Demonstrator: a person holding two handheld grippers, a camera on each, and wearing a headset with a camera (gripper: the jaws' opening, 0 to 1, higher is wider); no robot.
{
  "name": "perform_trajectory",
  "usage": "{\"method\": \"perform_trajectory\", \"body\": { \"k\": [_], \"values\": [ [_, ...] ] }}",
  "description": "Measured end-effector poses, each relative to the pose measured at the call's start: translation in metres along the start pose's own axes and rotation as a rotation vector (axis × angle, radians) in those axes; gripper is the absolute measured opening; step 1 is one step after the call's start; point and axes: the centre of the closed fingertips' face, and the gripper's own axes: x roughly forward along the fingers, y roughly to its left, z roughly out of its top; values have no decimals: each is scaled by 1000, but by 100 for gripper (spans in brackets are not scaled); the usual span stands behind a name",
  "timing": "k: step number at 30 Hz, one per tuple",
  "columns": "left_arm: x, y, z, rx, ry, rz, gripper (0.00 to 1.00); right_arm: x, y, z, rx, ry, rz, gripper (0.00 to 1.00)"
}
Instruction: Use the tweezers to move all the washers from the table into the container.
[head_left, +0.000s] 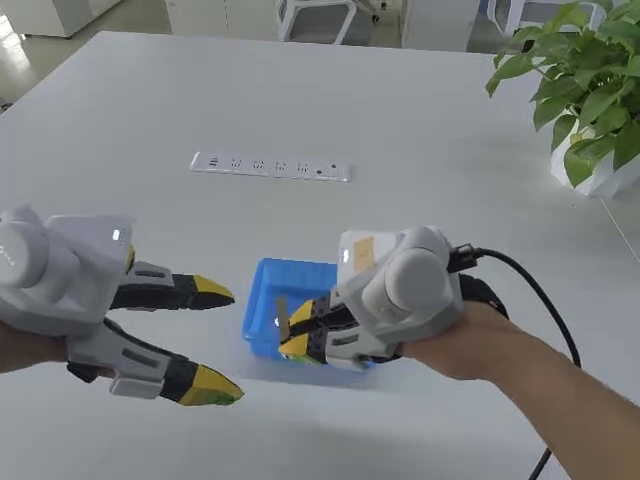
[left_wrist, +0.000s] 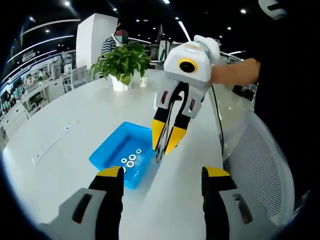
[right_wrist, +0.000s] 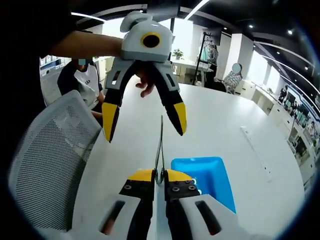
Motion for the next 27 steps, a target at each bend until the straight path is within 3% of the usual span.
{"method": "perform_trajectory", "body": {
  "k": [13, 27],
  "values": [
    [-6, -1, 0, -51, -37, 36, 82, -20, -31, 7, -9, -19, -43, 7],
    [-3, 1, 1, -65, -55, 64, 95, -22, -58, -16, -9, -9, -71, 7]
  ]
}}
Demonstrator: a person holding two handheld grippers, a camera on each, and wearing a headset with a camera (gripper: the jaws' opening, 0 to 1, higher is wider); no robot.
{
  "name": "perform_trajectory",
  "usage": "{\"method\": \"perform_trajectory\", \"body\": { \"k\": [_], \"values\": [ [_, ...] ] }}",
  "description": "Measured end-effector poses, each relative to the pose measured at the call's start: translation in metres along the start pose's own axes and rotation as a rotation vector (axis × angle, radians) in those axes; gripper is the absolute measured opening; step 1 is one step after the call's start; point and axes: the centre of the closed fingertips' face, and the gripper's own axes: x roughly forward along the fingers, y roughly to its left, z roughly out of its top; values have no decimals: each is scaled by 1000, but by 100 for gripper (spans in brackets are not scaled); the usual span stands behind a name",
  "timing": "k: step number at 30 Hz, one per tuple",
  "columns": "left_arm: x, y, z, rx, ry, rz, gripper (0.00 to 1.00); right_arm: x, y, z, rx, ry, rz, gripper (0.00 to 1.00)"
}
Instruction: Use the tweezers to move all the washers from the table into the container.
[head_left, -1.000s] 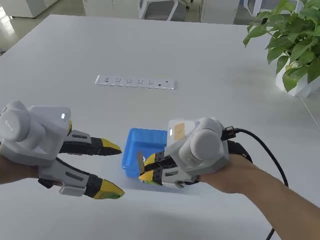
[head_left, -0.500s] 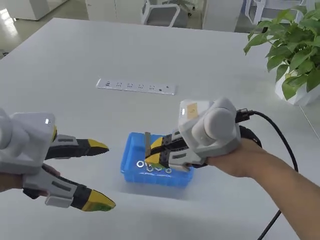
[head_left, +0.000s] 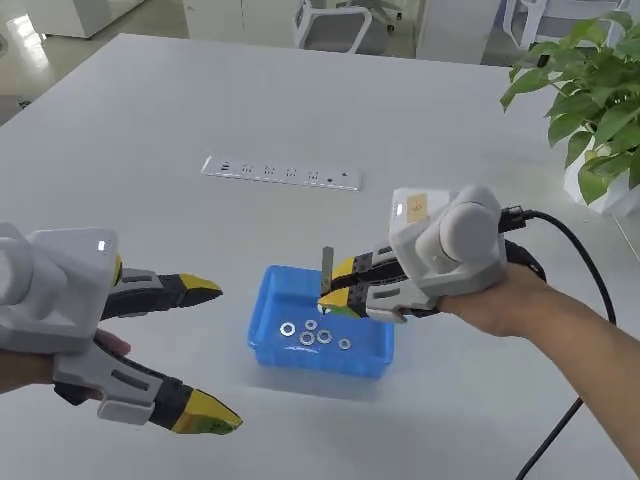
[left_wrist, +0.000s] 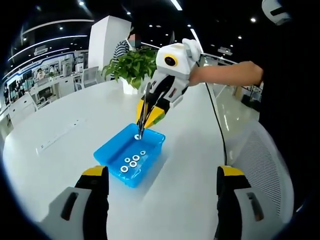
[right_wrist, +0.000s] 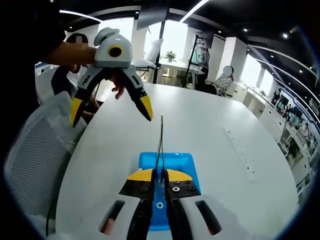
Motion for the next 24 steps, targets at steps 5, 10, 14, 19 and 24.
{"method": "perform_trajectory", "body": {
  "k": [5, 10, 14, 19, 24],
  "values": [
    [2, 0, -1, -4, 2, 6, 97, 2, -7, -16, 7, 10, -8, 7],
    [3, 1, -1, -4, -1, 13, 99, 5, -11, -27, 14, 8, -11, 8],
    [3, 3, 1, -6, -7, 18, 99, 10, -16, -34, 22, 9, -12, 8],
    [4, 4, 1, -7, -8, 19, 99, 17, -21, -42, 32, 9, -12, 8],
    [5, 6, 1, -14, -11, 20, 99, 25, -19, -51, 45, 14, 1, 8]
  ]
}}
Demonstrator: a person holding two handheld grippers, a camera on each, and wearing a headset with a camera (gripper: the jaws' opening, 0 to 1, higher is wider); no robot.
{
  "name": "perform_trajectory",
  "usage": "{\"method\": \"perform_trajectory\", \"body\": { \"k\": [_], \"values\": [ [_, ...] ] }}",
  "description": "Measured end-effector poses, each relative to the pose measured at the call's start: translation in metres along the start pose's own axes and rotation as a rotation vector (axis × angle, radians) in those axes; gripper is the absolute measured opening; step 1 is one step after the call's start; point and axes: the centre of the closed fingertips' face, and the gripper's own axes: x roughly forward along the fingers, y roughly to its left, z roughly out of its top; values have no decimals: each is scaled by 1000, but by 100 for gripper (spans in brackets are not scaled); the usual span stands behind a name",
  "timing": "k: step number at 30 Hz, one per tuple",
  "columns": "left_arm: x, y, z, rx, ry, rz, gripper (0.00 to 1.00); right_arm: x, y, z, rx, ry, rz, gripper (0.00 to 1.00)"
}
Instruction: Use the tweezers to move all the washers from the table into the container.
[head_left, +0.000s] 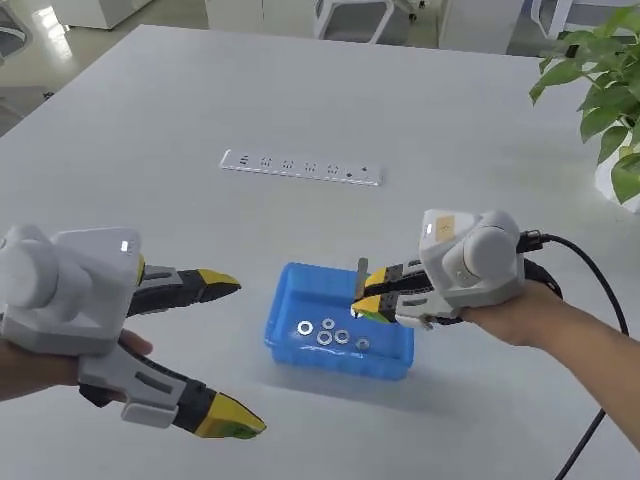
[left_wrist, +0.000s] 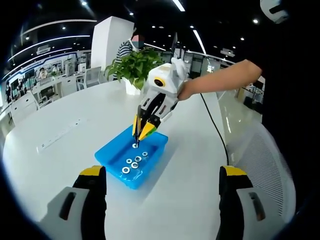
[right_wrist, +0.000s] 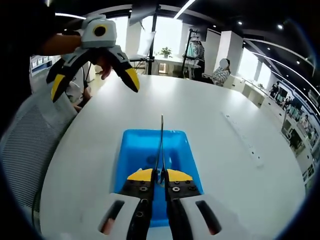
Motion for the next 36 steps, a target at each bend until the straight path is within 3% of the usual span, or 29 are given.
{"method": "perform_trajectory", "body": {
  "k": [9, 18, 22, 31, 36],
  "values": [
    [2, 2, -3, -14, 0, 2, 99, 12, 2, -17, 14, 23, 12, 8],
    [6, 4, -4, -21, -1, -2, 98, 16, 5, -26, 1, 45, 17, 8],
    [8, 7, -1, -15, -5, 2, 95, 15, 5, -25, 11, 31, 16, 8],
    [16, 16, 10, 37, -4, -1, 83, 15, 5, -25, 1, 37, 14, 9],
    [26, 26, 15, 126, 20, 7, 71, 15, 5, -25, -8, 43, 14, 9]
  ]
}}
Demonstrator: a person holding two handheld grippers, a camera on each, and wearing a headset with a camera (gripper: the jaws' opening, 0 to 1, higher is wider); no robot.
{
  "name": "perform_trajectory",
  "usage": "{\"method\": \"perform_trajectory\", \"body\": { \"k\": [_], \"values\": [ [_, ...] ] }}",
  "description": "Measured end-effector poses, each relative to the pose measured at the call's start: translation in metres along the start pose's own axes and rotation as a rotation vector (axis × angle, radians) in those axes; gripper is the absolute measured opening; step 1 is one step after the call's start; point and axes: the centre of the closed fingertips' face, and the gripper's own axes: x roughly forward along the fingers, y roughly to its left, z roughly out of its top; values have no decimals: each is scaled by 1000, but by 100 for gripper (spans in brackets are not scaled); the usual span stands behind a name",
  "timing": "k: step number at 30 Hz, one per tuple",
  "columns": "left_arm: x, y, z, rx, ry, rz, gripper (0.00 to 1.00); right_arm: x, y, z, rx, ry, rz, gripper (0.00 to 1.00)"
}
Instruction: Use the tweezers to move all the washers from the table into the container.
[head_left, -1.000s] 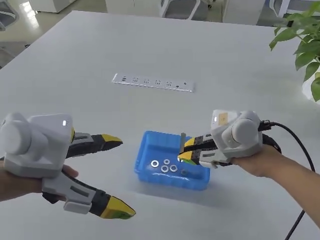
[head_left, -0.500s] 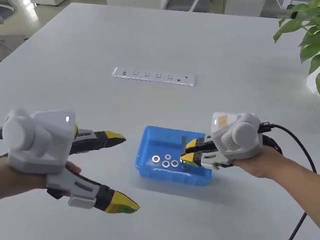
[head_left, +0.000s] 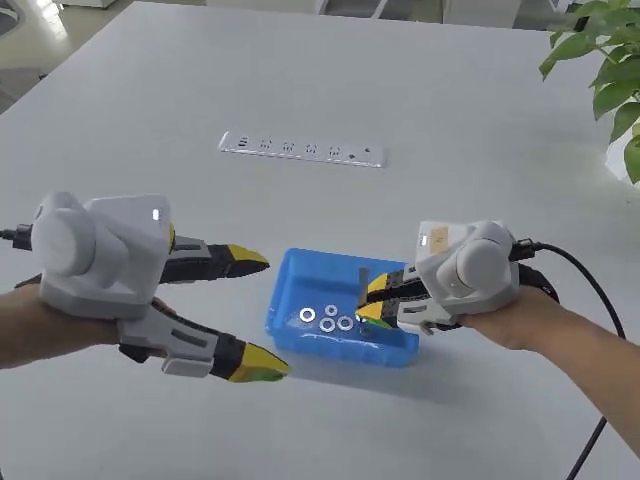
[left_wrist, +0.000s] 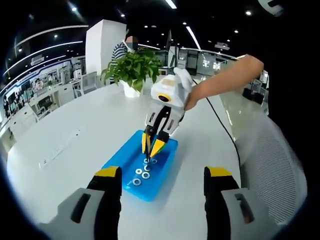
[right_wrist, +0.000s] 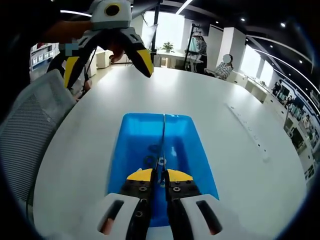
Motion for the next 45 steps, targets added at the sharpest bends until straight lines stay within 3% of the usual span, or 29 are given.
{"method": "perform_trajectory", "body": {
  "k": [4, 14, 26, 35, 45],
  "values": [
    [12, 3, 6, 49, 12, -32, 56, 0, 0, 0, -7, 3, 1, 9],
    [45, 9, 19, 124, 28, -96, 39, 0, 2, 0, -20, 2, 1, 9],
    [71, 19, 23, 200, 61, -114, 18, -1, 3, -1, -38, 0, 7, 9],
    [82, 19, 30, 237, 67, -155, 8, 0, 4, 0, -64, 5, 19, 9],
    [86, 18, 32, 258, 68, -178, 6, 0, 3, -2, -72, 7, 19, 9]
  ]
}}
